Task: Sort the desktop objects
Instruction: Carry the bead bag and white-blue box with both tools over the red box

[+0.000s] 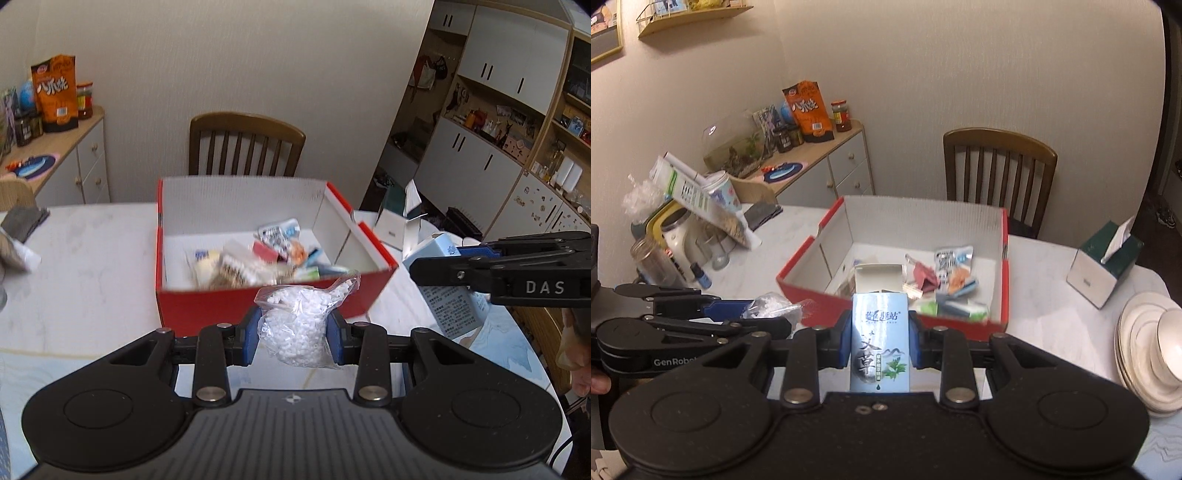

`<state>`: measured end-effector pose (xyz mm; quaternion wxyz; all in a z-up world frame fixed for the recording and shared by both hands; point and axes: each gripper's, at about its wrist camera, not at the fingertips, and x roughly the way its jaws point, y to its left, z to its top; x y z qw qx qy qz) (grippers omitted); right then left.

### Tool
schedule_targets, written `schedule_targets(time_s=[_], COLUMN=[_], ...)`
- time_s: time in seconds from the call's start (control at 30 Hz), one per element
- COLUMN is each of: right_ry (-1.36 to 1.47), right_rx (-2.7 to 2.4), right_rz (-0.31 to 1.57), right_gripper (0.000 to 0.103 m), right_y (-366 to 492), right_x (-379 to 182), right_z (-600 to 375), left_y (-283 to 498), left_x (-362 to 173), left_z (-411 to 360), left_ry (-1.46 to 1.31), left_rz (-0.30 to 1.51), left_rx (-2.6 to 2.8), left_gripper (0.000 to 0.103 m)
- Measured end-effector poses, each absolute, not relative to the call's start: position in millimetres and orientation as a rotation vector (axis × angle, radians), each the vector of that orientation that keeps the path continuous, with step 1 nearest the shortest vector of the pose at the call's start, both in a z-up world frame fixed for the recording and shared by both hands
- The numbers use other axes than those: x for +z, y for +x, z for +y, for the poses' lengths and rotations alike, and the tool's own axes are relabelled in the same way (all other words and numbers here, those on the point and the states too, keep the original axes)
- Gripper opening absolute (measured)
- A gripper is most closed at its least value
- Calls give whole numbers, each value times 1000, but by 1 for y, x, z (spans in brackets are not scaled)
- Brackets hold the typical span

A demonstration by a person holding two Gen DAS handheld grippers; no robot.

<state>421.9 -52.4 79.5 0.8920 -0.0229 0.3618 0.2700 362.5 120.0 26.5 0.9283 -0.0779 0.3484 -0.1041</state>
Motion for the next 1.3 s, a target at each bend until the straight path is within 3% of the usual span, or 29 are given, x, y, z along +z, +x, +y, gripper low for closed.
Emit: schedule_targets(time_s=[0.83,1.3], right_ry=[-50,-94], right_rx=[506,493], right_rz=[715,756], right_gripper=[28,28], right_y=[506,560], right_x=[79,48], right_z=[-46,-29], left_y=[451,509], left_x=[34,16], left_z=[134,135], left_ry=[-42,56], left_rz=[688,722], left_rx=[-144,-124], left_gripper=[35,35])
